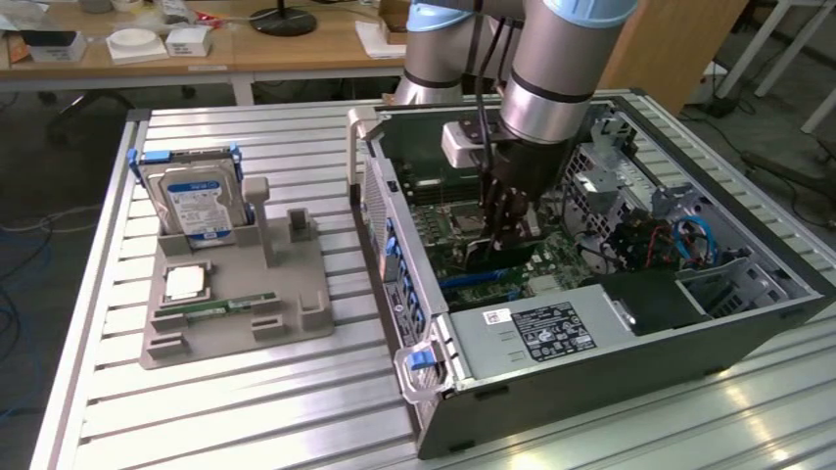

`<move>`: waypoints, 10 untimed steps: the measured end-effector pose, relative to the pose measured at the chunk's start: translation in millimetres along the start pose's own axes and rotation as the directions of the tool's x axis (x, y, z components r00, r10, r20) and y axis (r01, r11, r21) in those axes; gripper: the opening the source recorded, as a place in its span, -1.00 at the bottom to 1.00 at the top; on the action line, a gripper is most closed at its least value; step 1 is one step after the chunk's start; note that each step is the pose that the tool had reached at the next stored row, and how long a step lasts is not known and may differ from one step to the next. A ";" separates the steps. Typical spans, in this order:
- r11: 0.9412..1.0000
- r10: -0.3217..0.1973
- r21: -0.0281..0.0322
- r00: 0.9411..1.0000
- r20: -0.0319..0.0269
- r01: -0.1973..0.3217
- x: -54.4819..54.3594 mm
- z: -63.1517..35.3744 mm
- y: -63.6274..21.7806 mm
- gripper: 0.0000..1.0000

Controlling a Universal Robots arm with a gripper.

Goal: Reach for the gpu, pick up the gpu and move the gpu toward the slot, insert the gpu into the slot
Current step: 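Insert the gpu into the slot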

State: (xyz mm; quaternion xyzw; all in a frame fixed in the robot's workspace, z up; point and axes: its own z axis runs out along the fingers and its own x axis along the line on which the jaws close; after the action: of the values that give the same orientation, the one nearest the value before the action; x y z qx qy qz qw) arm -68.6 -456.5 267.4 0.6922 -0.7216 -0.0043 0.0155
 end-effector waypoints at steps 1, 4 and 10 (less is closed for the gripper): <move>1.000 0.000 0.000 1.000 0.000 0.000 0.0 0.5 0.1 -0.48; 1.000 0.000 -0.002 1.000 0.000 0.000 0.0 1.9 0.4 -0.48; 1.000 0.000 -0.005 1.000 -0.001 0.000 0.1 4.9 1.0 -0.48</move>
State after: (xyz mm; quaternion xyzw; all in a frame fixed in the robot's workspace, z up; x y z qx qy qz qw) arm -69.8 -456.6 262.5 0.6921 -0.7215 -0.0057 0.0173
